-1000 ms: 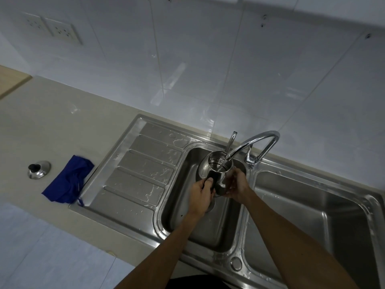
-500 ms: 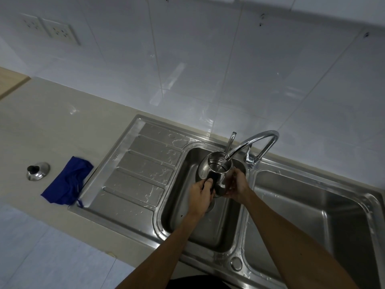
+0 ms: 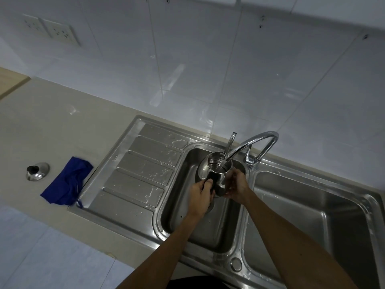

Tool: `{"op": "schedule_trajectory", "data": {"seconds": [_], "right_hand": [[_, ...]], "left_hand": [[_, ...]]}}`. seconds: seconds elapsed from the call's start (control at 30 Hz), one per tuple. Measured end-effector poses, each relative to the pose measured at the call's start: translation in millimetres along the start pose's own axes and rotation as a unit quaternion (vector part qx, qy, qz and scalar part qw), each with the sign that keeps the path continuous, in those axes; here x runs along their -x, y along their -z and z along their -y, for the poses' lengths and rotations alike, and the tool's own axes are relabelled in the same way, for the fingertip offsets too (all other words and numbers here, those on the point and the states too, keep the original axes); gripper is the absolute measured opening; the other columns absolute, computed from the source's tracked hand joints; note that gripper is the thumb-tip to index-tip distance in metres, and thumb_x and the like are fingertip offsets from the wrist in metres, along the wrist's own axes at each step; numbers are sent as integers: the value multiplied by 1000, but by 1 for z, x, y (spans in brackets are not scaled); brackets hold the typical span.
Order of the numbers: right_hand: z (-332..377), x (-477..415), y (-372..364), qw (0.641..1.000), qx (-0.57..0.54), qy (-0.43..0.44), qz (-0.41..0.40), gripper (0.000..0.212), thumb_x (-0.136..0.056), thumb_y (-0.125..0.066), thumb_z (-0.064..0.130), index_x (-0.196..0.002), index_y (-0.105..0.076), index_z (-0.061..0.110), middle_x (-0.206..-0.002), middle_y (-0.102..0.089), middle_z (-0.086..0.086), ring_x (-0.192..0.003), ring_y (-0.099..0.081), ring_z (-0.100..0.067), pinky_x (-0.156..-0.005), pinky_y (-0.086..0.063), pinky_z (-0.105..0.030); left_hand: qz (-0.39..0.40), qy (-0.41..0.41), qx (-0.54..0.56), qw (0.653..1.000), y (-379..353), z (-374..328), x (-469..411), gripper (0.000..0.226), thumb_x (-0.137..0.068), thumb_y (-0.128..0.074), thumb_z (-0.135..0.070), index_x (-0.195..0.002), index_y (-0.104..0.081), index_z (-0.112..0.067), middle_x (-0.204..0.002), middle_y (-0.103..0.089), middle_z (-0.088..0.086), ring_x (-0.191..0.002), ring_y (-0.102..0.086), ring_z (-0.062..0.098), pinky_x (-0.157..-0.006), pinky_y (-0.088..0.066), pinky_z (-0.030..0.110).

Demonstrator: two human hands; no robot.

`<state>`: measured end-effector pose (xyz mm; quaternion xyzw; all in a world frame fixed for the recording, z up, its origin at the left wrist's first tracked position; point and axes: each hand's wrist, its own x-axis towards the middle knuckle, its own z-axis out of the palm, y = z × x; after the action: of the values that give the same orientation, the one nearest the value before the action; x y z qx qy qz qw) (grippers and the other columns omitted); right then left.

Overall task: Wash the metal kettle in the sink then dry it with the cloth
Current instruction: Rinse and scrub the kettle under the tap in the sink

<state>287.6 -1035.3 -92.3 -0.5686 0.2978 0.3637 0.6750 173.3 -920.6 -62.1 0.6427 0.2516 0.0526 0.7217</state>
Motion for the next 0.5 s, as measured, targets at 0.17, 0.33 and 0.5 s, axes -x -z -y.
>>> {"op": "schedule_trajectory", "data": {"seconds": [0.17,0.33,0.5], "right_hand": [[0,-2,1,1000,1,2,1,54,-91,-46,52,-122,-58,9,-118,-60,-17,-103,-58,-33,-75,-51,-45],[-1,-4,1,1000,2,9,-4,58,-90,-46,52,-127,-57,9,-118,-59,-17,-103,-58,-34,-78,-52,-47],[-1,-5,1,1000,2,12,0,56,-90,-46,52,-125,-58,10,-124,-59,-19,-109,-57,-35,-84,-51,-50]], "left_hand": [[-6,-3,-7,1000,-1,1,-1,45,-97,-47,-26,-53,-57,-29,-49,-49,-2,-41,-41,12,-45,-33,26],[-11,2,-9,1000,-1,-1,-2,39,-91,-48,-34,-53,-58,-29,-50,-49,2,-42,-41,14,-46,-33,27],[-10,4,-15,1000,-2,-1,-4,36,-87,-48,-40,-54,-58,-29,-52,-49,3,-44,-41,15,-48,-33,28]]}}
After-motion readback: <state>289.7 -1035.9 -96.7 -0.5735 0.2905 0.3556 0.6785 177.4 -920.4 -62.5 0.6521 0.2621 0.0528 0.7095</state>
